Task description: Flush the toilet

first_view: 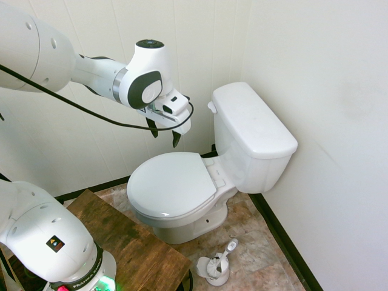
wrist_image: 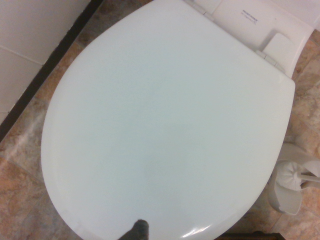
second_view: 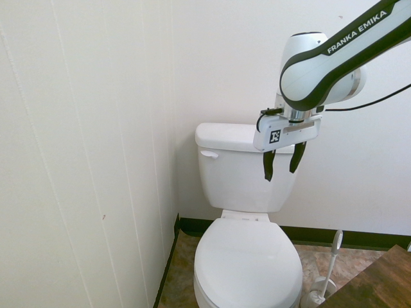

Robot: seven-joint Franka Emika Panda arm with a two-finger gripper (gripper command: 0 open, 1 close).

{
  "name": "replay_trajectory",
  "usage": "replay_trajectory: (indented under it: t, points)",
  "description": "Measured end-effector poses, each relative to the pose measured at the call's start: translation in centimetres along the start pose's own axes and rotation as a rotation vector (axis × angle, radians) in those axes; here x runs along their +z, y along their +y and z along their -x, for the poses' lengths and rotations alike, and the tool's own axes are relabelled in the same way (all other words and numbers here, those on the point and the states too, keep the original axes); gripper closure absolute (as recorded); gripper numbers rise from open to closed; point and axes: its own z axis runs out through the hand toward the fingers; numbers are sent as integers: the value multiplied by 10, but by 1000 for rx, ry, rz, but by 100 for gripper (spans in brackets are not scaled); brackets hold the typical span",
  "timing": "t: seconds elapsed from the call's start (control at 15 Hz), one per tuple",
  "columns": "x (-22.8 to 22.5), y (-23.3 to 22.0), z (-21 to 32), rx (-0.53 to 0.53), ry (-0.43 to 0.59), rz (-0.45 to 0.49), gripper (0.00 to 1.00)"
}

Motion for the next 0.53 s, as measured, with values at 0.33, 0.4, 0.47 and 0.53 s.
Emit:
replay_trajectory:
  t: [0.33,0.4,0.47,0.53]
  points:
    - [-16,-23,-9,1,17,-22,0]
    - [-22,-38,-12,2,23,-30,0]
    - [-27,-55,-15,5,29,-35,0]
    - [-29,-72,-17,9,37,-39,0]
